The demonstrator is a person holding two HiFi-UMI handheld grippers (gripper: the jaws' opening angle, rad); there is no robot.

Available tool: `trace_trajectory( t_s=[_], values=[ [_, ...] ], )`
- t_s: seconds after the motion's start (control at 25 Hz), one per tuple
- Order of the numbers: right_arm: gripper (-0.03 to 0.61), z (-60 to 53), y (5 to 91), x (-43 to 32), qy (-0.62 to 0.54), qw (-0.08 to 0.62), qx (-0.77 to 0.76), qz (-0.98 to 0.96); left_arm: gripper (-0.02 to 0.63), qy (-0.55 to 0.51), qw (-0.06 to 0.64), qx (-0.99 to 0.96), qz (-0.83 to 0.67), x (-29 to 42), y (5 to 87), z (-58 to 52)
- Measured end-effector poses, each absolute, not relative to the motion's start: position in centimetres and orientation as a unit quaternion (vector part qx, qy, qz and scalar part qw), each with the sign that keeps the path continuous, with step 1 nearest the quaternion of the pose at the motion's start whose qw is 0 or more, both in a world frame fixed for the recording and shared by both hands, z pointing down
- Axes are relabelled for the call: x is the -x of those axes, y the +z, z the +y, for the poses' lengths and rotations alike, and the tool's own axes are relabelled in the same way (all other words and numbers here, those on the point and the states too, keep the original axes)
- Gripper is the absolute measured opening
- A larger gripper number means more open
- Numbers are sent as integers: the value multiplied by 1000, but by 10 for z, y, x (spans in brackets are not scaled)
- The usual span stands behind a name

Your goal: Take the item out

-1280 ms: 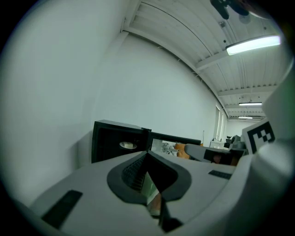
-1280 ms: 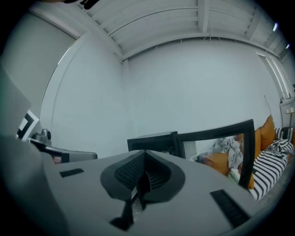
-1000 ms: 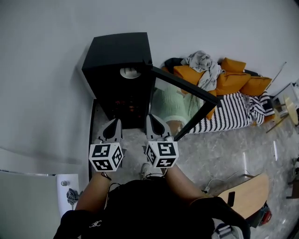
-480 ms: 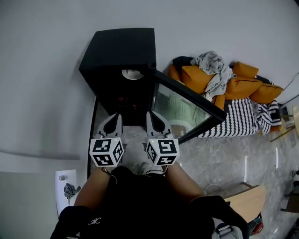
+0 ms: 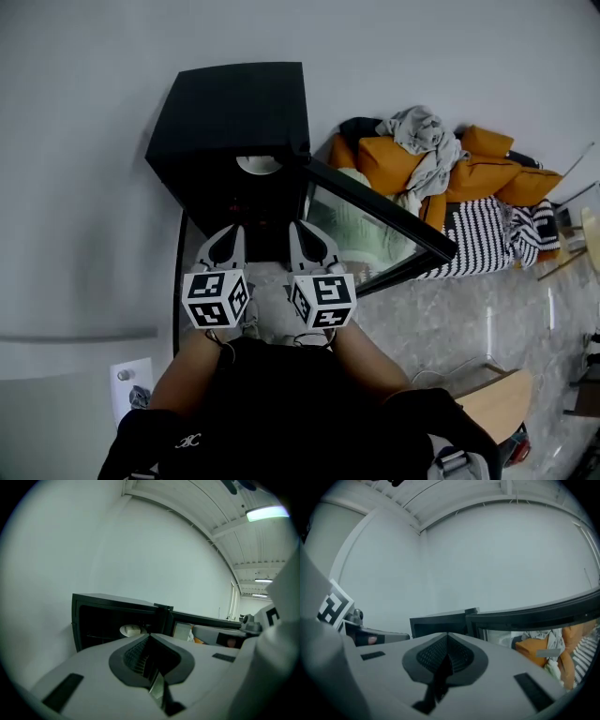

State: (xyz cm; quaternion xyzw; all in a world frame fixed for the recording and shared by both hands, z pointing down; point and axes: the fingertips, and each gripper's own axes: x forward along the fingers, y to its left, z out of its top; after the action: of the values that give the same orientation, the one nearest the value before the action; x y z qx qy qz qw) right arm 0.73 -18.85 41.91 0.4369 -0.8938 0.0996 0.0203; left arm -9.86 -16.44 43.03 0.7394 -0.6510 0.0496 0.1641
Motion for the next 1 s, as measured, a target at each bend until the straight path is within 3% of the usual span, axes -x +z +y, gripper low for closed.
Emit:
trace_trajectory(
  t_s=[0.48,0.76,1.0],
  values=[
    [8,-236,428,40,66,71,-467,-879,8,51,211,-771,-599,127,453,-241],
    [8,-255,437,51,69,85,-518,-848,8,11,315,-797,-515,118,486,-273],
    [8,-252,455,50,86,114,-560,-816,9,-26,355,-800,-483,111,499,-295]
  ],
)
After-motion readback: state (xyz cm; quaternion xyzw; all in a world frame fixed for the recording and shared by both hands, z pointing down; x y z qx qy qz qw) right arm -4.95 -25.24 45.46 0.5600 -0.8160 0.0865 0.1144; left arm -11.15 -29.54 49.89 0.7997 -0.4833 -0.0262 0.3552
